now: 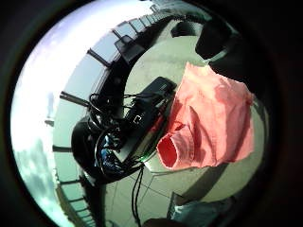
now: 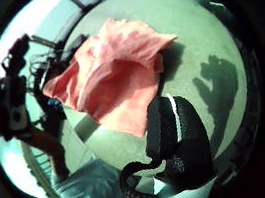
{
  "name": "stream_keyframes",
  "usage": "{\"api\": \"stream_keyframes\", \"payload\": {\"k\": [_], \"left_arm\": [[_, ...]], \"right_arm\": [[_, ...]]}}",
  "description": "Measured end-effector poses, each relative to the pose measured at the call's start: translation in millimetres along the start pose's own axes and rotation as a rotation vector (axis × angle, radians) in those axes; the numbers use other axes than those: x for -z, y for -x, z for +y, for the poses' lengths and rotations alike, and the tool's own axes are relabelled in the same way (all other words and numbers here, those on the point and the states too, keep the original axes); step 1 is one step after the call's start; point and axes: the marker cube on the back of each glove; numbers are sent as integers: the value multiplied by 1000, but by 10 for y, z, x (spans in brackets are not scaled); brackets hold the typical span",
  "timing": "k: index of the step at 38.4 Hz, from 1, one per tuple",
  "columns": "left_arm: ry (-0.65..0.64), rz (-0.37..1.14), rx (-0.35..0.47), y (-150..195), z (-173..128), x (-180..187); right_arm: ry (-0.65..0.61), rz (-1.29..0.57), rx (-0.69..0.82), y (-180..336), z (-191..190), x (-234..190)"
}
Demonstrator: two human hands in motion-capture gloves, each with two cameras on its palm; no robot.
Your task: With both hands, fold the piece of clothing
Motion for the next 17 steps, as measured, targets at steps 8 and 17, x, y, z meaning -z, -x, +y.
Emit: {"api": "stream_keyframes", "payload": {"k": [8, 17], "left_arm": [[19, 3, -51, -341, -19, -214], [30, -15, -70, -497, -14, -353]], "right_arm": [[-236, -20, -262, -717, 234, 26], [-437, -89, -328, -810, 407, -24]]}}
